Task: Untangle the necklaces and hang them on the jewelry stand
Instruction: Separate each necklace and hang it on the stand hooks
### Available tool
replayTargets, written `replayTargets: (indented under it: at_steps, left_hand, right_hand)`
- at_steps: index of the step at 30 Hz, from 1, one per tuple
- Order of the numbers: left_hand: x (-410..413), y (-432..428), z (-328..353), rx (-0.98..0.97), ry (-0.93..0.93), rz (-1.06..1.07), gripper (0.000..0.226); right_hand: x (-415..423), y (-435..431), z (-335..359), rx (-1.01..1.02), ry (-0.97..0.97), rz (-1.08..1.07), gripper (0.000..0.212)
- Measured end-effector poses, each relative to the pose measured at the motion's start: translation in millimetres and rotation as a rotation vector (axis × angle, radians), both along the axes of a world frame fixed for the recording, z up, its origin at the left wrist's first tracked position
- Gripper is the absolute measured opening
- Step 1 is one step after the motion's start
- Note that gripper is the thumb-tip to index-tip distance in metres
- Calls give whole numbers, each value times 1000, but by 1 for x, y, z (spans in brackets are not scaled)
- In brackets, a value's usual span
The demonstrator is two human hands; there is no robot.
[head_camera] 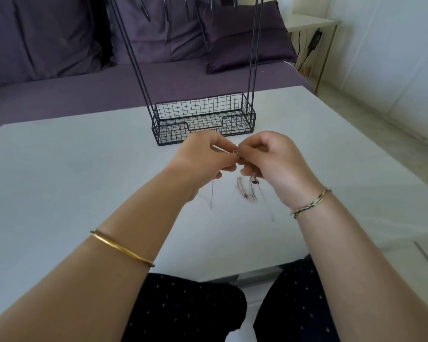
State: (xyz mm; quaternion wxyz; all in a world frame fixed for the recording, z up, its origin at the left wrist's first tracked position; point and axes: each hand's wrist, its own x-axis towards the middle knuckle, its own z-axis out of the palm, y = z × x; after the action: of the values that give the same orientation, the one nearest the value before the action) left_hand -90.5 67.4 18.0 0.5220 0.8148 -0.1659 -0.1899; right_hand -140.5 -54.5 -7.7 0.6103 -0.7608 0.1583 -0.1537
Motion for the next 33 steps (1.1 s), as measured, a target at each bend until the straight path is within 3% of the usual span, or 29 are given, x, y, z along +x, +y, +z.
replayTargets:
  at_steps: [3, 7, 11, 18, 23, 26, 30, 33]
  left_hand:
    - [-5, 3, 0, 48, -48, 36, 3]
    - [-5, 6, -3, 95, -89, 73, 15]
    - [0, 6, -7, 98, -83, 66, 18]
    - [12, 4, -6, 101, 13, -15, 16]
    - [18, 12, -3, 66, 91, -1, 13]
    - [18, 12, -1, 66, 111, -13, 13]
    - [15, 12, 1, 67, 110, -24, 14]
    - [14, 13, 2, 74, 98, -28, 13]
  right_hand:
    - [-4, 2, -1, 34, 14, 51, 11]
    - [-5, 1, -2, 98, 55, 139, 19]
    - [-4, 0, -1, 120, 101, 212, 8]
    - [1, -8, -2, -149, 86, 131, 10]
    - [4, -8, -2, -141, 30, 121, 6]
    - [4, -3, -1, -232, 2, 153, 12]
    - [4, -2, 0, -312, -30, 110, 6]
    - [4, -3, 0, -251, 2, 112, 11]
